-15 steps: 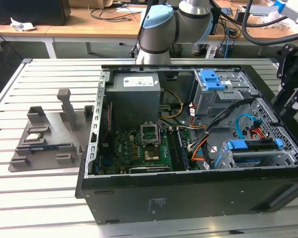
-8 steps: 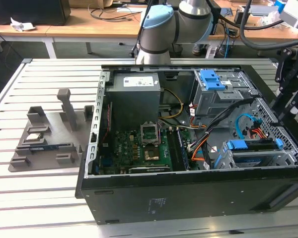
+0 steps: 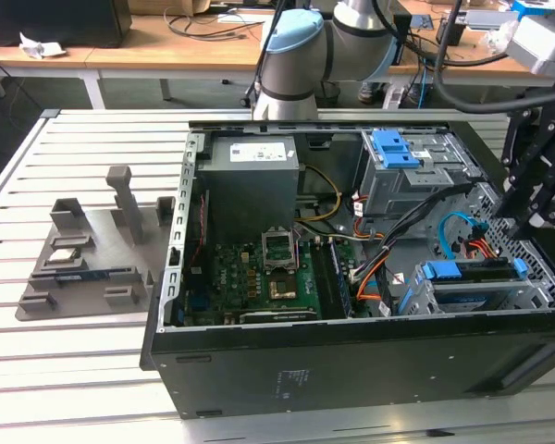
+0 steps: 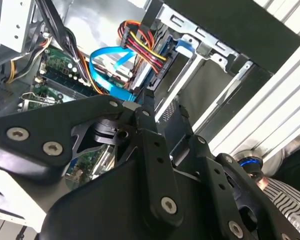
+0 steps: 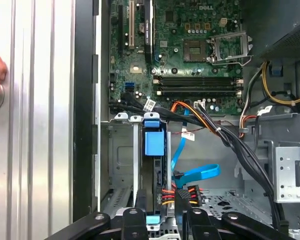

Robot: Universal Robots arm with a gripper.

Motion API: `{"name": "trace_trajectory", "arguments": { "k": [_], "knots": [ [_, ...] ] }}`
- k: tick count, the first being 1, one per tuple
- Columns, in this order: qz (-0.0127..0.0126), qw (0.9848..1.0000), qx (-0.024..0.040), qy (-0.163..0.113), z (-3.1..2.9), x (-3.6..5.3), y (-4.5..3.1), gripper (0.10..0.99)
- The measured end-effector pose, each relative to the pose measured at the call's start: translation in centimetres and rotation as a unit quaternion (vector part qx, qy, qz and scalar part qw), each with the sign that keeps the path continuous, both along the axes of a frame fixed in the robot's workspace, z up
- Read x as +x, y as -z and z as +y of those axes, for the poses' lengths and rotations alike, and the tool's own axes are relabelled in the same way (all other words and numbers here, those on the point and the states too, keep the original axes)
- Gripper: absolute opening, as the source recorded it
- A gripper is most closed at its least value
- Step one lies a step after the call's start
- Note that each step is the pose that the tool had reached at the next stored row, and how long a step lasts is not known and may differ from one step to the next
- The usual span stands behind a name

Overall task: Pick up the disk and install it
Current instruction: 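Insert the second disk wire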

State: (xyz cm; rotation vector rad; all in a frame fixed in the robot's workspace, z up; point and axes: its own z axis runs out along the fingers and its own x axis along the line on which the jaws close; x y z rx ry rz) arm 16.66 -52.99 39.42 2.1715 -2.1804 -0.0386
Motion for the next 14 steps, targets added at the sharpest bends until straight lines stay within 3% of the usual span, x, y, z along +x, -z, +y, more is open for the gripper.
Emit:
{"name": "trace_trajectory", "arguments": {
  "k": [9, 10, 11, 12, 13, 14],
  "knots": [
    [0.0, 0.9996, 0.0011, -0.028, 0.21, -0.83, 0.87, 0.361],
    [-0.0001, 0.9994, 0.0048, -0.035, 0.94, -0.88, 1.56, 0.361],
    [-0.0001, 0.9991, 0.006, -0.043, 1.09, -0.95, 2.25, 0.361],
    [-0.0001, 0.999, 0.0062, -0.044, 1.1, -0.96, 2.46, 0.361],
    [-0.0001, 0.999, 0.0062, -0.044, 1.1, -0.96, 2.47, 0.161],
    [-0.0001, 0.999, 0.0063, -0.044, 1.1, -0.96, 2.47, 0.161]
  ]
}}
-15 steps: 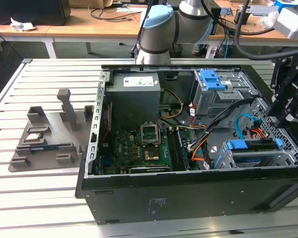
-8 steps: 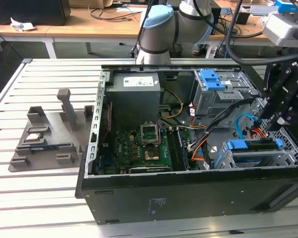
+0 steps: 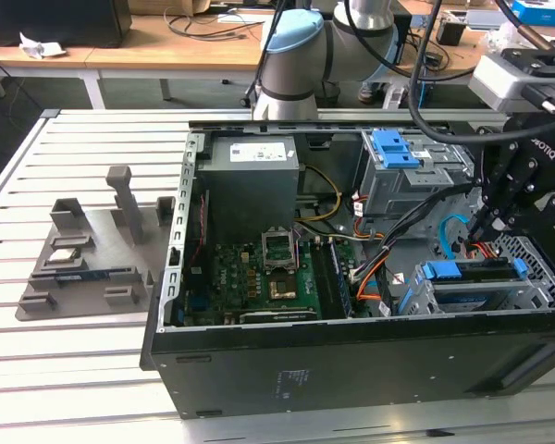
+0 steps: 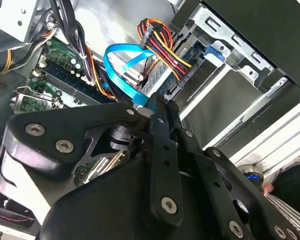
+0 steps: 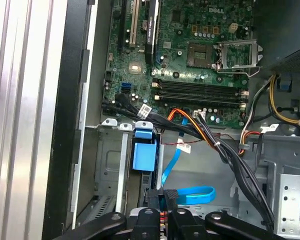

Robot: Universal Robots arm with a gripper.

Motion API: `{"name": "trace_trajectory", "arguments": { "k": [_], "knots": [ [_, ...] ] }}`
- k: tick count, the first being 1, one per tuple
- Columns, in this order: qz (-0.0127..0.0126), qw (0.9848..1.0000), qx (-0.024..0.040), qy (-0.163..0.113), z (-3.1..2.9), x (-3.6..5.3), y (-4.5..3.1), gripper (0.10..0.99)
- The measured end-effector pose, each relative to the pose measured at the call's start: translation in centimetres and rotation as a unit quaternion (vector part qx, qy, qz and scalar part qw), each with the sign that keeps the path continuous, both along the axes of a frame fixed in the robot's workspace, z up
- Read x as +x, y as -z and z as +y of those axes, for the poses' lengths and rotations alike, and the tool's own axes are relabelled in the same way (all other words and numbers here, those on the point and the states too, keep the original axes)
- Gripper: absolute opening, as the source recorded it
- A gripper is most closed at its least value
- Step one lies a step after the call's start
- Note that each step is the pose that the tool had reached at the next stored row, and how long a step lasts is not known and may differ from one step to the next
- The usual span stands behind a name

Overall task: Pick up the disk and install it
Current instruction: 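Insert the second disk wire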

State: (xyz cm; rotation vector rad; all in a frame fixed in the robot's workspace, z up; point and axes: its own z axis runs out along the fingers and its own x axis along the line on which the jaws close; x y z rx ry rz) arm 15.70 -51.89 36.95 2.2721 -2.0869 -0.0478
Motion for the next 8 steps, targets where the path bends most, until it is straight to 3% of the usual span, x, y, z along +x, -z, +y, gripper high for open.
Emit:
{"name": "trace_trajectory", "arguments": {
  "k": [2, 5, 8],
  "knots": [
    [0.0, 1.0, -0.001, 0.0, -0.22, 0.0, 0.0, 0.161],
    [0.0, 1.0, -0.0077, 0.0, -0.87, 0.0, 0.11, 0.161],
    [-0.0002, 0.9998, -0.0217, 0.002, -0.95, -0.01, 0.15, 0.161]
  ]
}}
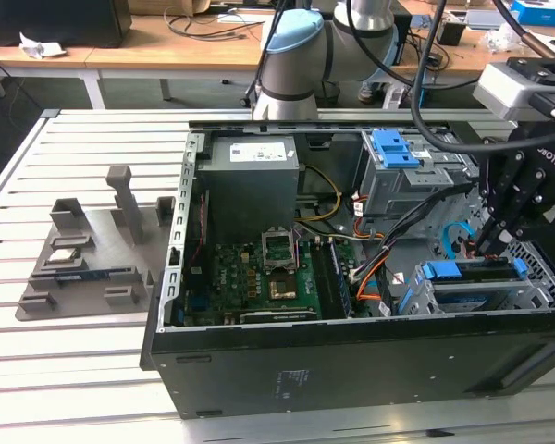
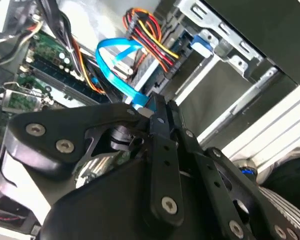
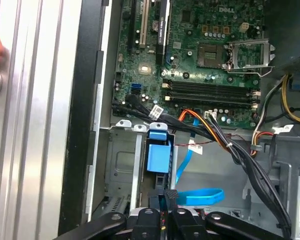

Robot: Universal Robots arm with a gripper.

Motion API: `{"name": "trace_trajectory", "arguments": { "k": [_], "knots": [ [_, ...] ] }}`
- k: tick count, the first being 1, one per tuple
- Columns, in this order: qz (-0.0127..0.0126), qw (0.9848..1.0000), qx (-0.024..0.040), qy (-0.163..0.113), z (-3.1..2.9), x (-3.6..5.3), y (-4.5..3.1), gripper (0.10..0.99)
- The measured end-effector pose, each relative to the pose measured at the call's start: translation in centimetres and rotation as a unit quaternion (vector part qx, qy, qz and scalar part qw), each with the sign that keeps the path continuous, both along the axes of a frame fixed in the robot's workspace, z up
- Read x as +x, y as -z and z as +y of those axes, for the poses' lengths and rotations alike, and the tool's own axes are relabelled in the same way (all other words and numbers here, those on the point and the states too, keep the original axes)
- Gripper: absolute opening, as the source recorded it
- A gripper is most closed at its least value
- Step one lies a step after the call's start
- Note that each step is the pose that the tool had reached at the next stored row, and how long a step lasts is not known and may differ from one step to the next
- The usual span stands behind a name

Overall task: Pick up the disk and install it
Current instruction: 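Insert the second disk wire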

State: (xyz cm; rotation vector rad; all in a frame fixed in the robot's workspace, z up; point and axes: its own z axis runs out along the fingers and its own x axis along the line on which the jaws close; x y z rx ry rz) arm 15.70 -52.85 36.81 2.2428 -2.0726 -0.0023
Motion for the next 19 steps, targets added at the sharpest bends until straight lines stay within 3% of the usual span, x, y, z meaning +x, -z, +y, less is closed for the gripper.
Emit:
{"name": "trace_trajectory", "arguments": {
  "k": [1, 2, 6, 19],
  "knots": [
    [0.0, 1.0, -0.0077, 0.001, -0.01, -0.01, 0.04, 0.161],
    [0.0, 1.0, -0.0088, 0.001, -0.01, 0.04, 0.18, 0.161],
    [0.002, 1.0, -0.0089, 0.001, 0.16, 0.66, 0.95, 0.161],
    [0.0023, 1.0, -0.0089, 0.001, 0.24, 1.02, 1.83, 0.161]
  ]
}}
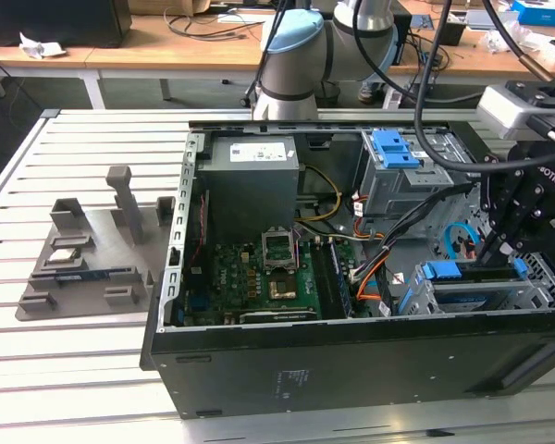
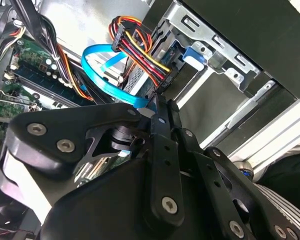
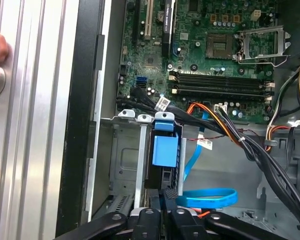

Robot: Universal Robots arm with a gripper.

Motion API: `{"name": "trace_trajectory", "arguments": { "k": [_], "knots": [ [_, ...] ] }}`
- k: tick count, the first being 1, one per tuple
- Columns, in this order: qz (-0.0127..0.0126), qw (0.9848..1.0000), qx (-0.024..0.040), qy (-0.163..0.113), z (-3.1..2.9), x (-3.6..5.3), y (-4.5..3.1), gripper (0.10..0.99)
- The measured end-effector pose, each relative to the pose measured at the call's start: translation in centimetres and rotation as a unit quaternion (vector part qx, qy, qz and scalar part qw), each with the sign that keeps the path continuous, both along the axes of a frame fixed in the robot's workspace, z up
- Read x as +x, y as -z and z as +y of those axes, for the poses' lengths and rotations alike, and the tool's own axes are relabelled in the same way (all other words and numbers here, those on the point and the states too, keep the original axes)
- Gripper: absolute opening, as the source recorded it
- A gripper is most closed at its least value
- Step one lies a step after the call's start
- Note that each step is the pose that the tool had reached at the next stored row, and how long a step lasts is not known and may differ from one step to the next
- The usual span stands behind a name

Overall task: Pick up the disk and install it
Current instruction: 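Insert the second disk wire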

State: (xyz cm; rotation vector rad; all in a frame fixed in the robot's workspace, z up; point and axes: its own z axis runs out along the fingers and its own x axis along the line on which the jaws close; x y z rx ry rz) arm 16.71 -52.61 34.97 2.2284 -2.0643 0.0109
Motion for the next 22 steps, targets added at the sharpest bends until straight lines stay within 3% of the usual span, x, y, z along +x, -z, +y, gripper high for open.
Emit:
{"name": "trace_trajectory", "arguments": {
  "k": [10, 19, 22],
  "knots": [
    [0.0, 1.0, -0.0002, 0.0, -0.22, 0.08, 0.42, 0.161],
    [0.0, 1.0, -0.0002, 0.0, 0.32, 0.08, 0.58, 0.161],
    [0.0, 1.0, -0.0001, 0.0, 0.92, 0.08, 0.68, 0.161]
  ]
}}
